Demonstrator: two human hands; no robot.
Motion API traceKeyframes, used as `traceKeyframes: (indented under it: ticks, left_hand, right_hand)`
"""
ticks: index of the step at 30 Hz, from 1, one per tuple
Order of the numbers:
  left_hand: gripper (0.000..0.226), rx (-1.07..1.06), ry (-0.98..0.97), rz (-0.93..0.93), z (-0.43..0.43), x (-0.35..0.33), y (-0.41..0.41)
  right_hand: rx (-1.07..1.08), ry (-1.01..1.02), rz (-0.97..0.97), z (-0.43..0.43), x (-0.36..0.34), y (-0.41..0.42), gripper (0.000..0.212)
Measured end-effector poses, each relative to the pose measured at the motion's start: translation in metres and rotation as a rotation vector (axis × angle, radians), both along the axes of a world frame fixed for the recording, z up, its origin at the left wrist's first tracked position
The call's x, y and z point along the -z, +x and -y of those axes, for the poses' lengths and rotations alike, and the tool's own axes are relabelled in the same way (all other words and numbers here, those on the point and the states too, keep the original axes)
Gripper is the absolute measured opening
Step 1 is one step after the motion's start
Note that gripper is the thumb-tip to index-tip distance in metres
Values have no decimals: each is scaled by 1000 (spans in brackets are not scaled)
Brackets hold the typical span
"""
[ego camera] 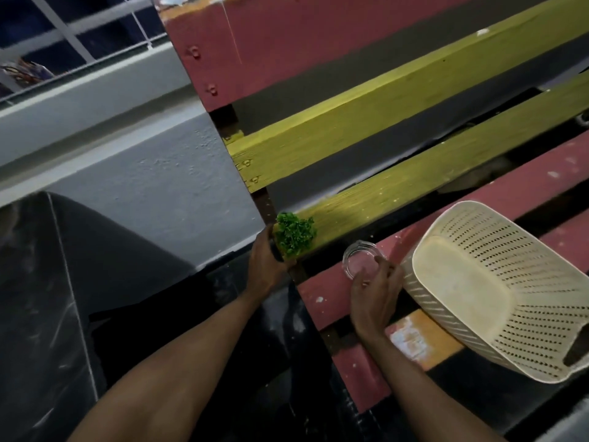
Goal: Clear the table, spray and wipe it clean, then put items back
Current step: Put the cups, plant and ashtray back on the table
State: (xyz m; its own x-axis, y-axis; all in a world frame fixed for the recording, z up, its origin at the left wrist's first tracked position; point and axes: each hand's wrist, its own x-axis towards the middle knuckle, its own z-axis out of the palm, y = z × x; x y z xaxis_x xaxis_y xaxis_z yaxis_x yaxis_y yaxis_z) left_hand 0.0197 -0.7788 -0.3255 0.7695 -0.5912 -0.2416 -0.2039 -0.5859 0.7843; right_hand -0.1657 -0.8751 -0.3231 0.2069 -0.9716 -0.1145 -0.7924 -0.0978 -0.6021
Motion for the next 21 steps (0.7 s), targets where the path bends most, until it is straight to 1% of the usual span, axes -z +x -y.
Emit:
traceKeyframes:
  ticks: [3, 5, 7, 10, 12, 14, 17, 19, 21]
  left_hand:
    - [107, 2, 2, -15, 6, 12, -1]
    - [105, -5, -9, -27, 10, 20, 0]
    - [94, -21, -21, -19, 13, 25, 0]
    - [71, -54, -15, 50, 16, 34, 2]
    - [66, -67, 19, 78, 15, 40, 4]
    - [68, -58, 31, 87, 14, 41, 6]
    - [75, -49, -54, 52, 15, 37, 5]
    - [79, -67, -85, 25, 21, 33, 1]
    - [77, -114, -91, 26, 29, 31, -4]
  right_hand:
    - [14, -24, -36, -4, 7, -3, 51]
    - [26, -36, -39, -8, 9, -2, 54]
    - [40, -1, -38, -11, 11, 1, 60]
    - [103, 90, 2, -10, 15, 5, 65]
    - [165, 127, 56, -7, 17, 8, 64]
    - [240, 164, 110, -4, 16, 10, 62]
    - [322, 201, 148, 0, 11, 14, 50]
    - [372, 226, 167, 3, 9, 15, 48]
    - [399, 258, 190, 6, 8, 14, 46]
